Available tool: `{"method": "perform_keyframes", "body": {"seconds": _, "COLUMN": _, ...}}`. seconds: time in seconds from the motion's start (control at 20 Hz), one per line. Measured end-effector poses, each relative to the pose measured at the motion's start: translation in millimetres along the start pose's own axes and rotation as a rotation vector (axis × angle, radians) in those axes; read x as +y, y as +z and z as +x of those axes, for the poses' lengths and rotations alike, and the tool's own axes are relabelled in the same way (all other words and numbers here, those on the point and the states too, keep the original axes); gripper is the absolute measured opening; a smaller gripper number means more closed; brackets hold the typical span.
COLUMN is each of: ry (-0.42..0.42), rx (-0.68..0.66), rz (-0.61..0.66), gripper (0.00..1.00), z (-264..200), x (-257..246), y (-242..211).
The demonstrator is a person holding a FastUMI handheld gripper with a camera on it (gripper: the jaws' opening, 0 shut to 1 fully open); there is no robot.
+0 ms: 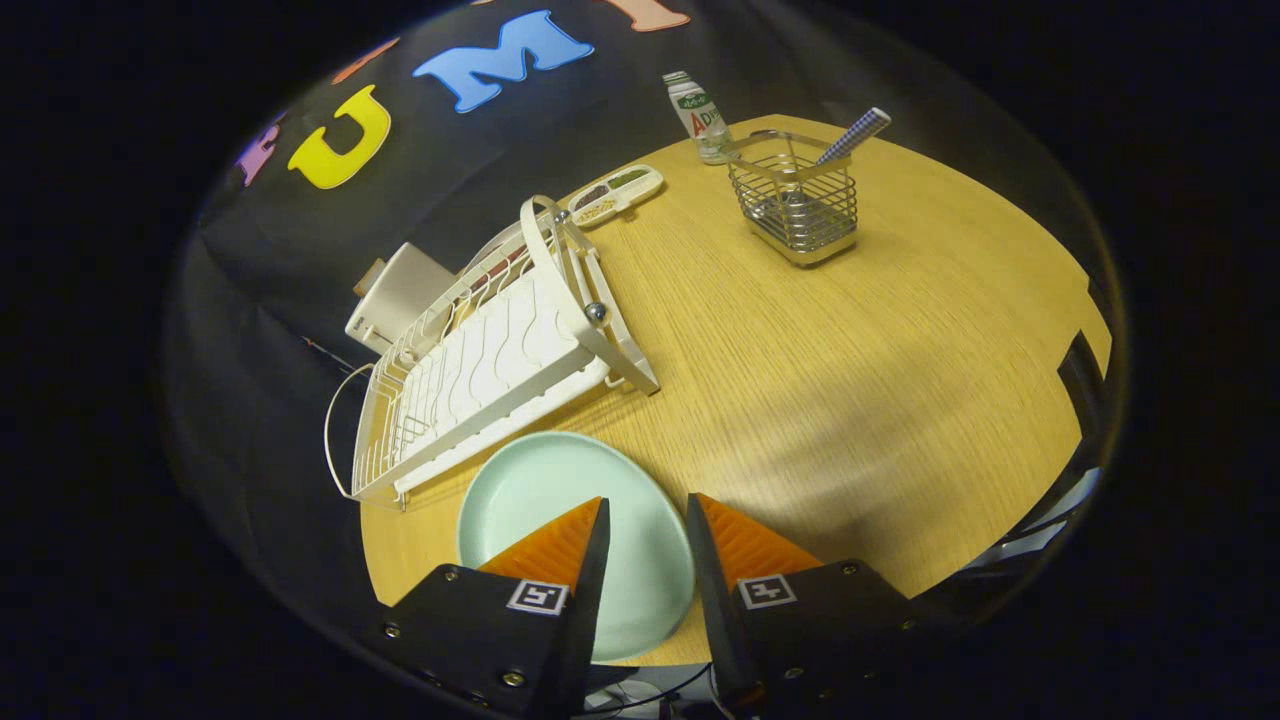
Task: Take the plate from the dish rack, then take the spoon from the basket and place it into the plate.
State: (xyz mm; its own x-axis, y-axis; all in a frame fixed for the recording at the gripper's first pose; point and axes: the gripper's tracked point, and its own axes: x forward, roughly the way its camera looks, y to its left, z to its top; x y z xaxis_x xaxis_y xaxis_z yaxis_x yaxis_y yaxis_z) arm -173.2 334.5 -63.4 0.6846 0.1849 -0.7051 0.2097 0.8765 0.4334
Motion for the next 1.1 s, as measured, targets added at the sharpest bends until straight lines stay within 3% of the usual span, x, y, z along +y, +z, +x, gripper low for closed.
{"method": "perform_keyframes", "body": {"seconds": 0.35, "ry": -0.072, "rx": -0.228, "rz": 0.033, "gripper": 0.47, "z": -21, "x": -15, "y": 70}}
{"method": "perform_keyframes", "body": {"seconds": 0.65, "ry": -0.204, "rx": -0.407, "rz": 0.060, "gripper": 0.47, "z": -39, "x": -43, "y": 137}}
{"method": "perform_keyframes", "body": {"seconds": 1.1, "ry": -0.348, "rx": -0.555, "rz": 0.233, "gripper": 0.47, "z": -36, "x": -91, "y": 207}}
